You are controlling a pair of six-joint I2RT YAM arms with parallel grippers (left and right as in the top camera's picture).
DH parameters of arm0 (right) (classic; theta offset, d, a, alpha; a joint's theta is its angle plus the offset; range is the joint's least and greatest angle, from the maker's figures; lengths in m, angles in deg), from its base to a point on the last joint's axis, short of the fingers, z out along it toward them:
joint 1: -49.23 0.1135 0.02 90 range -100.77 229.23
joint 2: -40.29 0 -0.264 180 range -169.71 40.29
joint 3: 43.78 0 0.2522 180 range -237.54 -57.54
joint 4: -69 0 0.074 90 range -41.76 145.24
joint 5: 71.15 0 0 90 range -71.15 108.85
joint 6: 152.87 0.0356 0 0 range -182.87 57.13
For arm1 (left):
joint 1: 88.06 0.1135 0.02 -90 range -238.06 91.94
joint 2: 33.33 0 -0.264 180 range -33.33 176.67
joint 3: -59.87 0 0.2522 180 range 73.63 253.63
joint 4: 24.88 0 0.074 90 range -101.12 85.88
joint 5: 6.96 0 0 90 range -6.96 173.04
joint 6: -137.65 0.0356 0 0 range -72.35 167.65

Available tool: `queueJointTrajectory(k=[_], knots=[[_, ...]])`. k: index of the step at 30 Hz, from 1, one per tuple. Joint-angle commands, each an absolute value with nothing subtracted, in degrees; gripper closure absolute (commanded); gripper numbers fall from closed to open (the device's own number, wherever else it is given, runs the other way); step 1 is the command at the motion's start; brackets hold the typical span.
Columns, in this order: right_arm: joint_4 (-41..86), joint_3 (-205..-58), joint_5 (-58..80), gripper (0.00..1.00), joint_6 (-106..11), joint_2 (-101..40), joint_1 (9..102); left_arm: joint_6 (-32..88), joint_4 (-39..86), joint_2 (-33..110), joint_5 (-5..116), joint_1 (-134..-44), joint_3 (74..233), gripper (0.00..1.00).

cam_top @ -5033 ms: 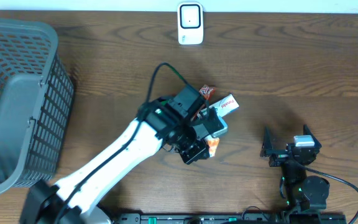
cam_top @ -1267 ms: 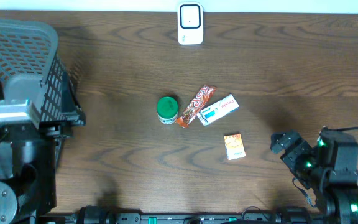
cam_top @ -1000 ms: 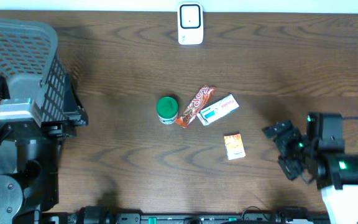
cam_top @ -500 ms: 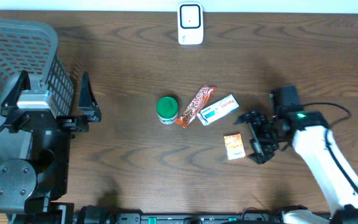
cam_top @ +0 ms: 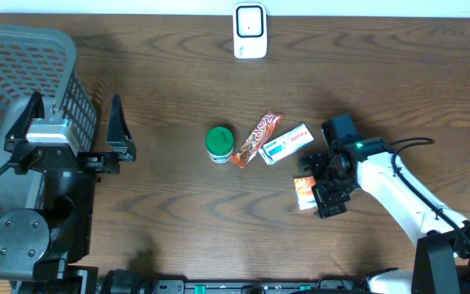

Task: Scan the item barcode
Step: 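Grasp the orange box on the table with the right gripper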

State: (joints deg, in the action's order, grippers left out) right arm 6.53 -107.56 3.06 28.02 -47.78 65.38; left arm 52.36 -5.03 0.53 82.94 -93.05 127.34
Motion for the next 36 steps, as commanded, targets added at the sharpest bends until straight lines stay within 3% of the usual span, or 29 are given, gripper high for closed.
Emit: queueJointTrajectory(k=[1,19,36], knots=[[7.08,-107.43,9.16,0.01,29.69,-48.00,65.73,52.49,-5.44,0.23,82.61,-93.25,127.36,0.01],[8.37,-107.41,13.42,0.01,31.76,-49.00,67.21,52.49,-5.42,0.20,82.59,-93.25,127.36,0.01],[13.09,-107.41,10.34,0.01,32.85,-59.38,69.00,52.49,-5.31,0.20,82.59,-93.25,127.36,0.01]])
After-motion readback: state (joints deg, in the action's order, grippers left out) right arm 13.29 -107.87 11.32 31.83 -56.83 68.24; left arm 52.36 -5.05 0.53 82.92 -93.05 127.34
